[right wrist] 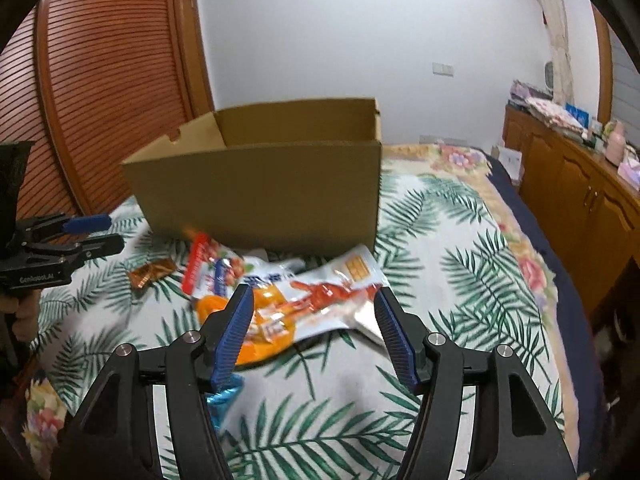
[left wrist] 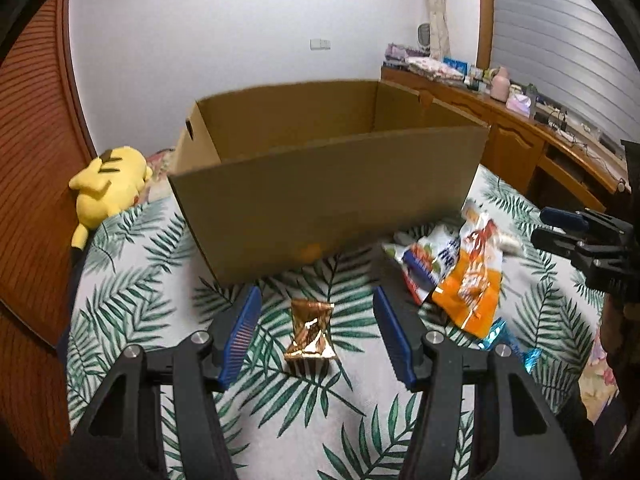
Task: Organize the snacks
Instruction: 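Move both open grippers back toward the remaining snacks, then grasp the gold wrapper with the left gripper while the right grasps the clear sachet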
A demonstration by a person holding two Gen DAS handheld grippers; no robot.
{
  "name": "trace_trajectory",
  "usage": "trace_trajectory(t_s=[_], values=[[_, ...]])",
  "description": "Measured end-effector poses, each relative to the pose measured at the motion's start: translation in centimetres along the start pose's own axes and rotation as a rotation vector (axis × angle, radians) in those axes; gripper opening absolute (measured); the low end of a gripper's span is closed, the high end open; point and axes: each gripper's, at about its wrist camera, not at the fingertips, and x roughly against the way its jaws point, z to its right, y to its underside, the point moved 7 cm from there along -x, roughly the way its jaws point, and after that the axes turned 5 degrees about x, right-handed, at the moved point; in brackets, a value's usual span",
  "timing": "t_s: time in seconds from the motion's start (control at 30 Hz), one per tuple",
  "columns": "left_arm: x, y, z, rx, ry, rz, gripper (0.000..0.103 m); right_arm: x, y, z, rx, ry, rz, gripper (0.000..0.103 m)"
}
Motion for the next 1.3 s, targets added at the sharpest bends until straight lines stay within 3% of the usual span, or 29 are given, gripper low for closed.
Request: trace_trajectory(t_s=[0.43, 1.0, 1.3], values=[[-3.8, 1.8, -0.7, 0.001, -0.02, -0.086, 0.057, -1.4, 3.1, 1.5, -0.077, -0.024, -0.05, 0.064], [-5.9, 3.0, -1.7, 0.042, 0.002, -0.125, 0.032, -1.9, 4.1, 1.7, -0.084, -0.02, -0.055, 0.064], [-5.8, 3.0, -2.3, 0.058, 0.0, -0.12, 0.03, -2.1, 4.3, 1.9, -0.097, -0.02, -0.059, 0.064]])
